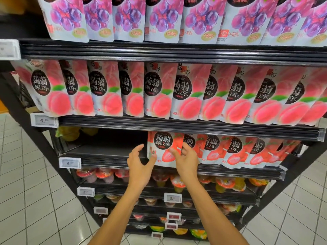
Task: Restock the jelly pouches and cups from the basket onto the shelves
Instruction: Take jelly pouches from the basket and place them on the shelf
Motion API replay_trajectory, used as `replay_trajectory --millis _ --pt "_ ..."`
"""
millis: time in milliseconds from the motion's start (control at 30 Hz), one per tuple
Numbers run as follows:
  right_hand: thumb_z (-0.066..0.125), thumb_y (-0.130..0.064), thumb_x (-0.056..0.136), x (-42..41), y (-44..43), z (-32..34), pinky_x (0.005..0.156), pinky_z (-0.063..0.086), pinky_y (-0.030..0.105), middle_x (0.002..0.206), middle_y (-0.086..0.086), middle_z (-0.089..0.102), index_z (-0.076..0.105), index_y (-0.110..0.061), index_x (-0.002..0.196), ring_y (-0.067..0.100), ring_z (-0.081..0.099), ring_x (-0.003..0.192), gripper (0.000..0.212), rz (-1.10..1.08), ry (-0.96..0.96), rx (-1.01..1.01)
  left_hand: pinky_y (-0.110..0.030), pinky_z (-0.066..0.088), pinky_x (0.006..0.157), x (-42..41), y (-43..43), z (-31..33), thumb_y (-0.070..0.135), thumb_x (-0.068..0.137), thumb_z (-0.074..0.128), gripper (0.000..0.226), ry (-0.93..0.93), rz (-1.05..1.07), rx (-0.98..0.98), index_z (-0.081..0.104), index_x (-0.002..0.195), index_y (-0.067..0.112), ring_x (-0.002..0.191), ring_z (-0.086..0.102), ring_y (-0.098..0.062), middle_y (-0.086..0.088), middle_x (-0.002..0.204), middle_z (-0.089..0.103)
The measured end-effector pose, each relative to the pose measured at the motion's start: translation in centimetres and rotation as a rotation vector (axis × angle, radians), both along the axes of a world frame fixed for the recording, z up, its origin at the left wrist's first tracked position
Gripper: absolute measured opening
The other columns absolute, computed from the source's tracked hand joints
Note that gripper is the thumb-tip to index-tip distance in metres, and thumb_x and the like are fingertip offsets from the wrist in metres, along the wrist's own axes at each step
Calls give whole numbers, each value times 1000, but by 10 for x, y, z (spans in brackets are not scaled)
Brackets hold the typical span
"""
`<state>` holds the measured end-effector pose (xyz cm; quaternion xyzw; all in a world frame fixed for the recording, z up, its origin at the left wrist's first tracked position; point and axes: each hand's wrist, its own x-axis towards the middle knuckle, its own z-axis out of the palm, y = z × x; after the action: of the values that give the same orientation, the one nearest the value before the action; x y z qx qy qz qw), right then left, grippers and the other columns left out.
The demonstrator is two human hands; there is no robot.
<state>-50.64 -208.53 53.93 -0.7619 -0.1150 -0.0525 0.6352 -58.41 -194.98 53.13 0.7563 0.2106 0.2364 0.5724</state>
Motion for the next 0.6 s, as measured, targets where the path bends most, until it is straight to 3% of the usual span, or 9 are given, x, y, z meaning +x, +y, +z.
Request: replay_trajectory --millis 100,167,200,267,333,433,600 --pt "61 -14 95 -1 7 -4 88 52 40 92 -14 68 64 -6 108 8 65 88 16 -44 29 -28 -27 40 103 7 -9 3 28 93 63 55 60 -177 -38 39 142 34 122 44 -4 12 139 46" --pt "55 -12 98 0 5 -12 94 48 32 106 -12 62 57 -5 127 7 59 105 30 -56 67 -45 -28 43 106 10 -16 4 19 94 62 62 71 -229 -92 33 148 28 128 45 -6 4 146 45" --pt "54 -12 99 0 4 -16 88 46 24 103 -15 57 55 -6 129 4 55 99 31 -50 73 -65 -27 44 106 10 -18 3 16 94 62 63 65 -229 -98 32 149 25 132 43 -8 3 148 44" --pt "55 -14 98 -3 0 -20 73 41 18 86 -21 52 58 -8 119 -2 51 77 22 -48 -7 -153 -8 45 94 10 -22 3 10 94 60 65 62 -215 -93 31 151 24 136 39 -7 5 149 44" --pt "59 -15 96 -11 -5 -26 75 48 22 91 -15 63 61 -15 116 1 59 81 20 -61 -72 -200 3 40 83 9 -25 2 5 94 59 66 51 -205 -96 32 151 22 135 39 -5 6 147 45" --pt "62 -15 93 -18 -11 -35 82 51 30 97 -11 61 66 -18 117 14 60 93 24 -199 -98 -309 2 39 89 7 -28 1 -1 93 56 65 27 -213 -122 35 150 21 132 43 -1 8 146 48" --pt "65 -16 92 -9 -11 -38 63 49 27 80 -1 67 71 -15 111 13 59 69 20 -267 -49 -335 2 40 86 10 -26 2 -5 91 55 66 24 -224 -148 37 148 23 113 47 19 14 137 51"
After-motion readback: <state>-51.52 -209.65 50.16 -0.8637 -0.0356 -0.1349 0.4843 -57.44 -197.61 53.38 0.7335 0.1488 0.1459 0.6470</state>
